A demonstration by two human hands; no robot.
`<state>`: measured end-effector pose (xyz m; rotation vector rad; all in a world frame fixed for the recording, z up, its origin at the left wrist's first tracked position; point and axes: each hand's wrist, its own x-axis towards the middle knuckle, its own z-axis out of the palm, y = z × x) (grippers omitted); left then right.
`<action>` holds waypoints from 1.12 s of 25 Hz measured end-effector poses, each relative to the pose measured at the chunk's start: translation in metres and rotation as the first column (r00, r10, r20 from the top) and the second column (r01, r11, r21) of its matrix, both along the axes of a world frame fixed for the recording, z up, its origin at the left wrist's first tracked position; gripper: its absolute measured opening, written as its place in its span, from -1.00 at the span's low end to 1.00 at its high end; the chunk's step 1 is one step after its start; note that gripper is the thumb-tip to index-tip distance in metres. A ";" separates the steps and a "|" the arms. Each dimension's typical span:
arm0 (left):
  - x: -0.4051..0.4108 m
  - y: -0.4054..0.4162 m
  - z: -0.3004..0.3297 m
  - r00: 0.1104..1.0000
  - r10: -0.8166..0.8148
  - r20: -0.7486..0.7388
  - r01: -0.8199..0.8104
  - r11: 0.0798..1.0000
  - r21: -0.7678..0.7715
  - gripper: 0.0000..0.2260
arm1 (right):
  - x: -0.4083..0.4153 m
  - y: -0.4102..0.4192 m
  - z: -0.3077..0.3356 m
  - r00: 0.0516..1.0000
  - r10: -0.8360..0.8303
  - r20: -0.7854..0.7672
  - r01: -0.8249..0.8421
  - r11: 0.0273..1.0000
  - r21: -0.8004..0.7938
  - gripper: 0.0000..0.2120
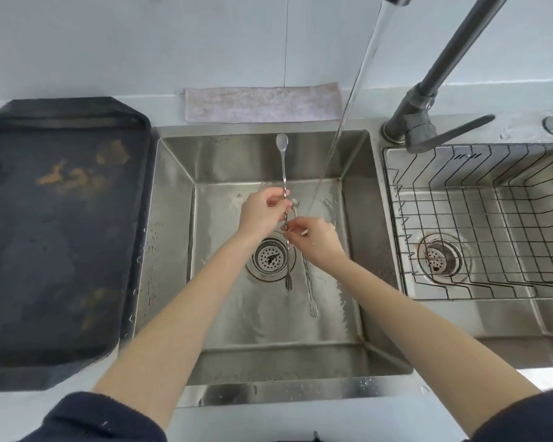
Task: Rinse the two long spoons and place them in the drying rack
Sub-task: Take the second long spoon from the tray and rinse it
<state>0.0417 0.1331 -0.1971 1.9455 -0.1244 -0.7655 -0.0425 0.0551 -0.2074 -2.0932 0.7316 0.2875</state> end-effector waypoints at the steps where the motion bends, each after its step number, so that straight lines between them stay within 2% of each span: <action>1: -0.004 0.004 -0.009 1.000 0.006 -0.026 -0.005 1.000 0.028 -0.77 | -0.001 0.003 -0.006 1.000 -0.005 -0.027 0.005 1.000 0.011 -0.79; 5: -0.018 0.020 -0.043 0.994 0.026 -0.107 -0.010 0.989 0.149 -0.75 | -0.003 0.015 -0.028 0.991 0.044 -0.126 -0.040 0.999 0.037 -0.79; 13: -0.024 0.027 -0.083 0.969 0.042 -0.245 0.022 0.967 0.253 -0.73 | -0.006 0.032 -0.065 0.959 0.030 -0.283 -0.010 0.998 0.069 -0.75; 19: -0.030 0.028 -0.097 0.934 0.062 -0.352 0.038 0.962 0.271 -0.65 | -0.010 0.032 -0.078 0.931 0.027 -0.365 -0.009 0.999 0.051 -0.70; 28: -0.029 0.034 -0.103 0.894 0.117 -0.433 0.011 0.959 0.284 -0.67 | -0.007 0.031 -0.084 0.909 0.098 -0.404 -0.033 0.986 0.165 -0.64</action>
